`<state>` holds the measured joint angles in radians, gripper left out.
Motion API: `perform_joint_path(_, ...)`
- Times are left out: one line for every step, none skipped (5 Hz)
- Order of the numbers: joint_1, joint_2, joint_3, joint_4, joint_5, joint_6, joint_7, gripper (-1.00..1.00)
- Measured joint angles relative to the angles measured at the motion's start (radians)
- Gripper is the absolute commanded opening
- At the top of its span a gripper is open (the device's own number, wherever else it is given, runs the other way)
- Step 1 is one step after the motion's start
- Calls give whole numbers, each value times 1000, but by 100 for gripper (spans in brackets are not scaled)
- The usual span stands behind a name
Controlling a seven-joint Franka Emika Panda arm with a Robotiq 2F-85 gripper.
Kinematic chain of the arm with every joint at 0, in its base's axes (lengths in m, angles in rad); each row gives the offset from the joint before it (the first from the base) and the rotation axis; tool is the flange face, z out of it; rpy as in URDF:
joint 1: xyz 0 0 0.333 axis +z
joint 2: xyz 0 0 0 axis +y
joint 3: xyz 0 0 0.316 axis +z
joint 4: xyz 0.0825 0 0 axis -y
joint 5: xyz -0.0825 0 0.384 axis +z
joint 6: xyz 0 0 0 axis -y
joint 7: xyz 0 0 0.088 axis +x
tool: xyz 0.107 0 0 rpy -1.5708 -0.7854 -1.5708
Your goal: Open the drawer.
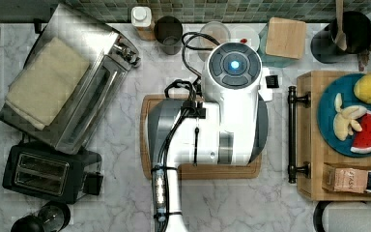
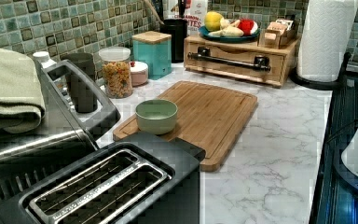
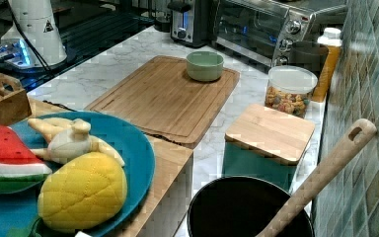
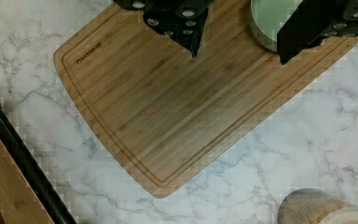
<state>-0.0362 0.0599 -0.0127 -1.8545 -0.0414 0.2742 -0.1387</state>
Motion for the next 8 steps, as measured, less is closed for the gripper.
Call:
perform_joint_path(0,8,0,0,-17,10,0,100)
perform_joint_path(-1,10,0,-15,-16,29,-12,100)
perform_joint_path(-9,-5,1,-43,-16,25,-152,100)
perform_joint_path(-11,-41,-9,-111,-64,89,-329,100)
perform_joint_path(-14,-68,-22,-185,-127,192,-405,100)
perform_joint_path(-36,-70,-35,-237,-134,261,-549,100)
perform_joint_path(-57,-67,-66,-302,-149,380,-684,100)
perform_joint_path(-84,-64,-89,-341,-157,412,-696,100)
